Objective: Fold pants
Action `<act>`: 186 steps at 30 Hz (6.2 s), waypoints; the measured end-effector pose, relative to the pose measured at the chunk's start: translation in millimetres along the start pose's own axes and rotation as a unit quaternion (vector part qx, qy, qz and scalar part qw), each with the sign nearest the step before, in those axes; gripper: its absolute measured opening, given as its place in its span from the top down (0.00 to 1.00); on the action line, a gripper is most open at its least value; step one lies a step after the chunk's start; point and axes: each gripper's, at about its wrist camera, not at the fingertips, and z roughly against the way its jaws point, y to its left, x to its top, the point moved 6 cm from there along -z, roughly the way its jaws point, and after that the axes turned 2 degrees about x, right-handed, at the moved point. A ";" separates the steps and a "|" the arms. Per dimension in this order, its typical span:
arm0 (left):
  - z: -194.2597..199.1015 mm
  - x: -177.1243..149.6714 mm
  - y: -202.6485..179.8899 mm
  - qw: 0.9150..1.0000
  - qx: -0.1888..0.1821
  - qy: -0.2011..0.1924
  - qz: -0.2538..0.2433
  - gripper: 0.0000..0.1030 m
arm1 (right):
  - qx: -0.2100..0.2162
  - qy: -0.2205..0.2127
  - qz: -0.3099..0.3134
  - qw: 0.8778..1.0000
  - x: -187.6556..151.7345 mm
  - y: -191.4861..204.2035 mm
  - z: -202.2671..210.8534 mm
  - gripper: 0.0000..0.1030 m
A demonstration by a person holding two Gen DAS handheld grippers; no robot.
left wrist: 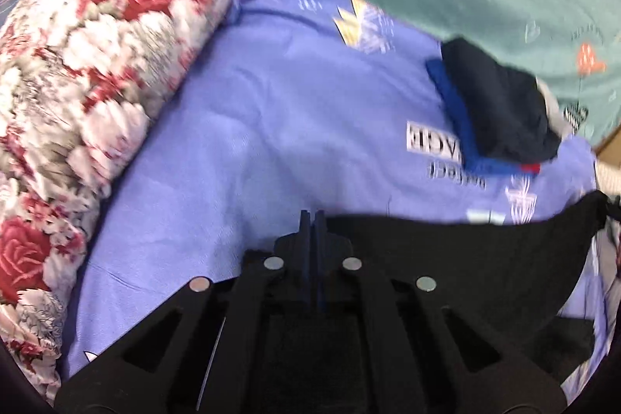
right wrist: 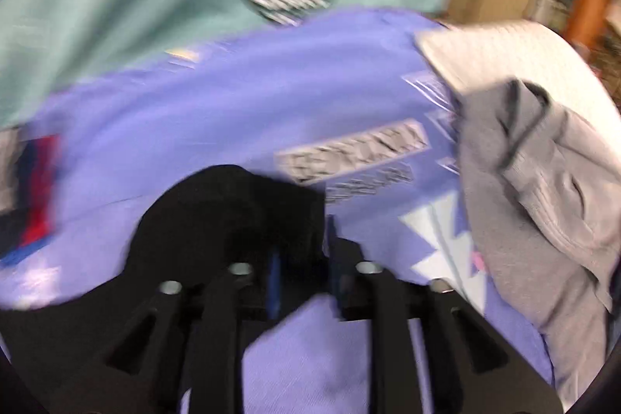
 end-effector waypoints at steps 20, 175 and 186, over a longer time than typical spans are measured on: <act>-75.7 -19.2 -43.0 0.970 -0.018 0.089 -0.224 0.38 | 0.261 0.000 0.369 0.892 -150.8 254.5 88.2 0.28; 146.4 -197.2 -26.2 0.994 0.032 0.039 0.099 0.84 | 0.218 -0.145 -0.173 0.949 -265.6 -214.5 207.6 0.90; 119.7 -232.5 0.3 0.987 0.099 0.093 0.092 0.43 | 0.047 -0.004 -0.216 0.975 -328.0 -257.5 111.4 0.49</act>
